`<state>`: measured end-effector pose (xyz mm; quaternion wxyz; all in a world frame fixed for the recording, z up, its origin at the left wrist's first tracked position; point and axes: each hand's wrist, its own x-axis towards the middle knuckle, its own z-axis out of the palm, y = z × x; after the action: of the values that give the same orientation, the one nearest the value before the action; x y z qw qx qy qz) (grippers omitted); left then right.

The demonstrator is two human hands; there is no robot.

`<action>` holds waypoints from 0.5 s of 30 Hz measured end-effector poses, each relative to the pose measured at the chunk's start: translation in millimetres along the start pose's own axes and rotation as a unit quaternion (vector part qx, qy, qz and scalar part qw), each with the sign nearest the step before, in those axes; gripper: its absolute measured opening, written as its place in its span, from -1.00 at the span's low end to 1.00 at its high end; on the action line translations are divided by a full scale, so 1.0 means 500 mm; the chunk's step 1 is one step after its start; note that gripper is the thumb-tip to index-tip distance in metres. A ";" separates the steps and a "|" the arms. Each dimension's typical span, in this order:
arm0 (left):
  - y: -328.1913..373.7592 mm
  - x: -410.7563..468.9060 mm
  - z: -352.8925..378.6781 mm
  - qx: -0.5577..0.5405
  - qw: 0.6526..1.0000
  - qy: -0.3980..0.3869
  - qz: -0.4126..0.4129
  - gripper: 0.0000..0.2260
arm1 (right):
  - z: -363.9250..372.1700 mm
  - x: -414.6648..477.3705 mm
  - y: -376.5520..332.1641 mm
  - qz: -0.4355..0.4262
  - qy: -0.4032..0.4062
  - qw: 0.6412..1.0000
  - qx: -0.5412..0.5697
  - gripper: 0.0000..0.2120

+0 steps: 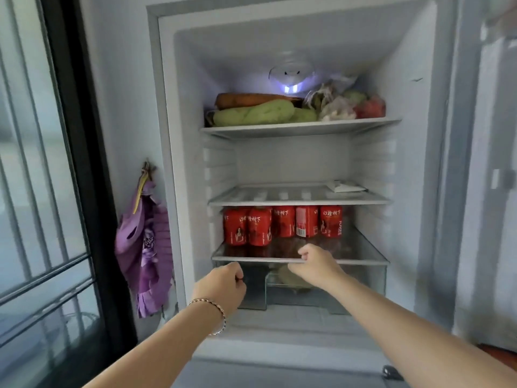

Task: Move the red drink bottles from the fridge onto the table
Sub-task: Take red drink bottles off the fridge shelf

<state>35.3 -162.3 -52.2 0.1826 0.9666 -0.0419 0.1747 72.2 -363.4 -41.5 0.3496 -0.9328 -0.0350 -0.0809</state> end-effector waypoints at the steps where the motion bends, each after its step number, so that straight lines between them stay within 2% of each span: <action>1: -0.007 0.037 0.008 0.001 1.000 0.007 -0.007 -0.82 | 0.010 0.050 -0.003 -0.006 -0.007 1.000 -0.004 -0.41; 4: -0.027 0.137 0.018 -0.003 0.999 0.027 -0.031 -0.82 | 0.049 0.188 -0.020 -0.052 -0.027 0.998 0.005 -0.31; 6: -0.040 0.192 0.024 -0.034 0.998 0.031 -0.043 -0.81 | 0.085 0.266 -0.035 -0.083 -0.019 0.994 0.074 -0.26; 8: -0.051 0.229 0.035 -0.058 0.997 0.031 -0.046 -0.80 | 0.127 0.327 -0.049 -0.068 0.002 0.984 0.166 -0.08; 10: -0.060 0.249 0.048 -0.066 0.997 0.024 -0.036 -0.79 | 0.166 0.375 -0.057 -0.037 0.034 0.969 0.240 0.01; 12: -0.068 0.262 0.058 -0.076 0.997 0.020 -0.028 -0.78 | 0.191 0.408 -0.061 -0.011 0.081 0.958 0.276 -0.04; 15: -0.074 0.269 0.056 -0.135 0.990 0.036 -0.025 -0.77 | 0.202 0.409 -0.062 0.001 0.132 0.960 0.248 -0.18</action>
<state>175.5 -140.5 -41.6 0.3170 0.9270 -0.0345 0.1975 282.7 -271.8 -60.5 0.5718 -0.7977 -0.0070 -0.1917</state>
